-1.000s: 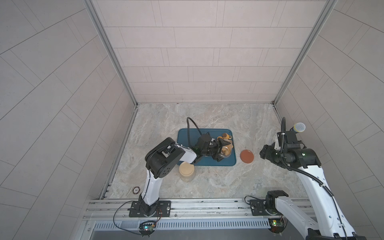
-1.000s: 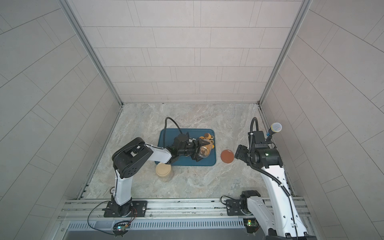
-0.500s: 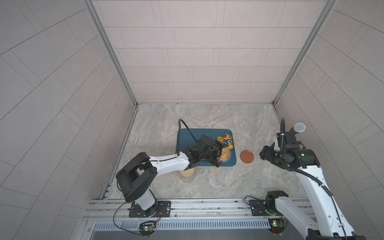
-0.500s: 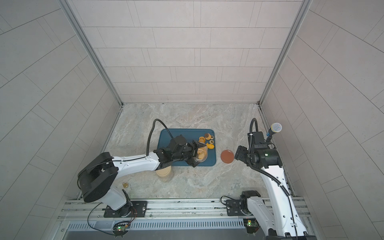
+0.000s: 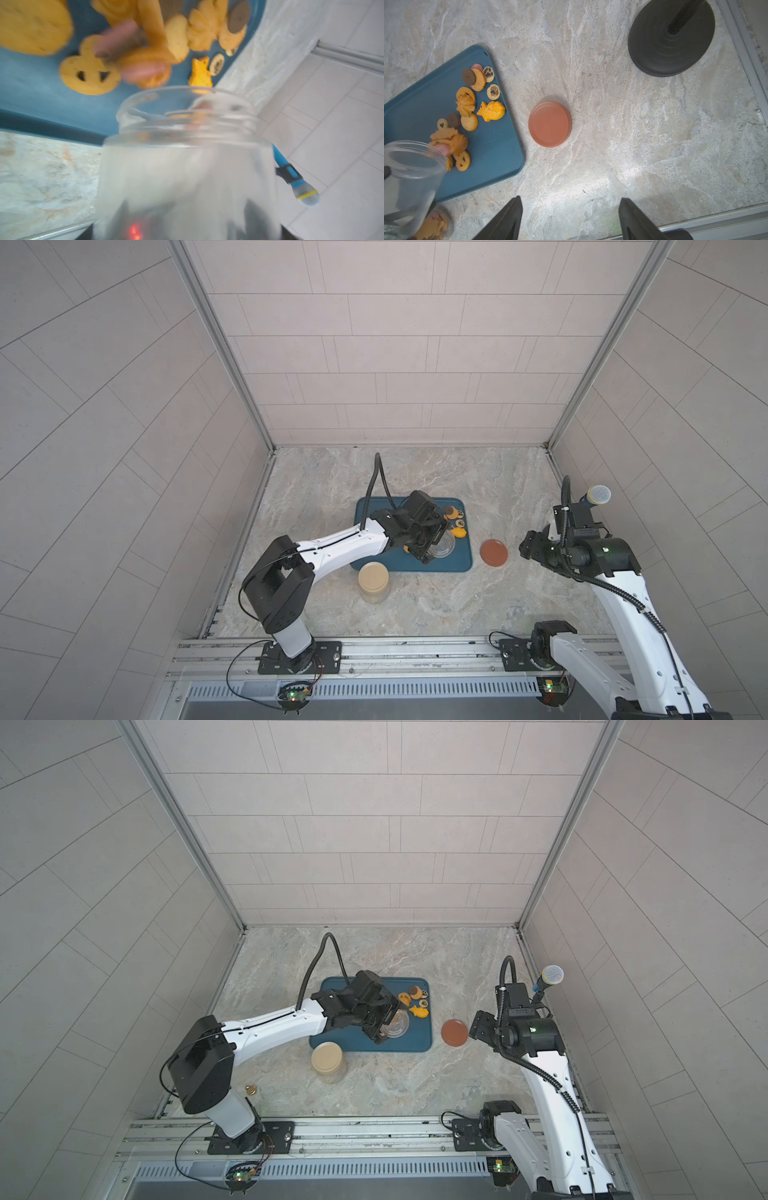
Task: Pour the cookies out of the jar
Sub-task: Pour the cookies in the jar onto the tray, then place the jar at the center of the board.
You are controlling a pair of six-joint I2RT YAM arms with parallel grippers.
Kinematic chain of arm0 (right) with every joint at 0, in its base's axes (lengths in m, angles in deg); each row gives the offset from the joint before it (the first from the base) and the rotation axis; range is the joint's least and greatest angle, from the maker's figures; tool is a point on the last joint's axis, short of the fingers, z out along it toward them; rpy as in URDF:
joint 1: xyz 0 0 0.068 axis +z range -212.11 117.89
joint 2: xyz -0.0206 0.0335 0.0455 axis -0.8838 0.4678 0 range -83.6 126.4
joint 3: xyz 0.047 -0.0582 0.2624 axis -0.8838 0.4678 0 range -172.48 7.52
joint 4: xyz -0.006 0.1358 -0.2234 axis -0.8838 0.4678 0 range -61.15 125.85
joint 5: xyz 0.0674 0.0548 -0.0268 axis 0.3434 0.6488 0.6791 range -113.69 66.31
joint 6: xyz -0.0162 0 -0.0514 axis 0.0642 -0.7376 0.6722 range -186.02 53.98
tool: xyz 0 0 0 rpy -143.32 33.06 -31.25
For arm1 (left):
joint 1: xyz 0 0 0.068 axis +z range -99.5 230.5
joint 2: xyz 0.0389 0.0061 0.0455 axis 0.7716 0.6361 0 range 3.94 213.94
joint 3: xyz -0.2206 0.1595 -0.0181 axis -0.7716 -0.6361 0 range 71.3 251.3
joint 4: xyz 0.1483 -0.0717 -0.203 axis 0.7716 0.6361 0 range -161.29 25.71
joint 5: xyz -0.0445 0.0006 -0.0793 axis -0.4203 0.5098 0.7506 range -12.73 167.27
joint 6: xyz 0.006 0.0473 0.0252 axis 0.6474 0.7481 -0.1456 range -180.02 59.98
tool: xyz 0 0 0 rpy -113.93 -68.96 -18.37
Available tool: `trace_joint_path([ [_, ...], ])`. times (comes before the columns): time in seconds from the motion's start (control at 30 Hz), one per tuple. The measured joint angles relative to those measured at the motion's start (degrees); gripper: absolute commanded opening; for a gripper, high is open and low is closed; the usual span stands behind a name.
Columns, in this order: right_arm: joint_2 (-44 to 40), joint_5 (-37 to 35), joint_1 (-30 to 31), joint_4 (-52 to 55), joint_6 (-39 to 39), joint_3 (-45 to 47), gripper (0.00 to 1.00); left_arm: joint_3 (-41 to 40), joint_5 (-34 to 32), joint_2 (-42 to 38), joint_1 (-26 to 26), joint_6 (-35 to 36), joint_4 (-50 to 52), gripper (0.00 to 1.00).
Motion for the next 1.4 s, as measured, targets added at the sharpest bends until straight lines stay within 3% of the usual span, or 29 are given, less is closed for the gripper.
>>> trace_joint_path([
  [0.43, 1.2, 0.0, -0.1, -1.1, 0.0, 0.0, 0.77, -1.7, 4.6, 0.0, -0.4, -1.6, -1.9, 0.0],
  [0.7, 0.9, 3.2, -0.1, -2.6, 0.0, 0.0, 0.78, -1.4, 9.3, 0.1, 0.1, 7.0, -10.1, 0.0],
  [0.8, 0.8, 5.7, -0.1, -3.1, 0.2, -0.3, 0.79, -1.4, 10.8, -0.2, 0.5, 13.9, -14.9, 0.0],
  [0.9, 0.8, 8.9, -0.1, -4.1, 0.3, -1.7, 0.83, -0.4, 9.1, -2.5, 0.7, 26.8, -10.5, 0.0],
  [1.07, 0.5, 15.8, -0.1, -7.7, -0.4, -4.3, 0.9, -2.3, -3.7, -14.0, -0.7, 50.4, -2.7, 0.0],
  [1.27, 0.0, 22.8, 1.4, -11.7, -2.3, -6.8, 1.0, -19.5, -14.9, -33.0, -2.2, 69.0, -13.8, 0.0],
  [1.4, -0.9, 24.3, 8.7, -15.5, -4.3, -9.6, 1.0, -34.0, -17.8, -38.1, -2.4, 75.5, -28.2, 0.0],
])
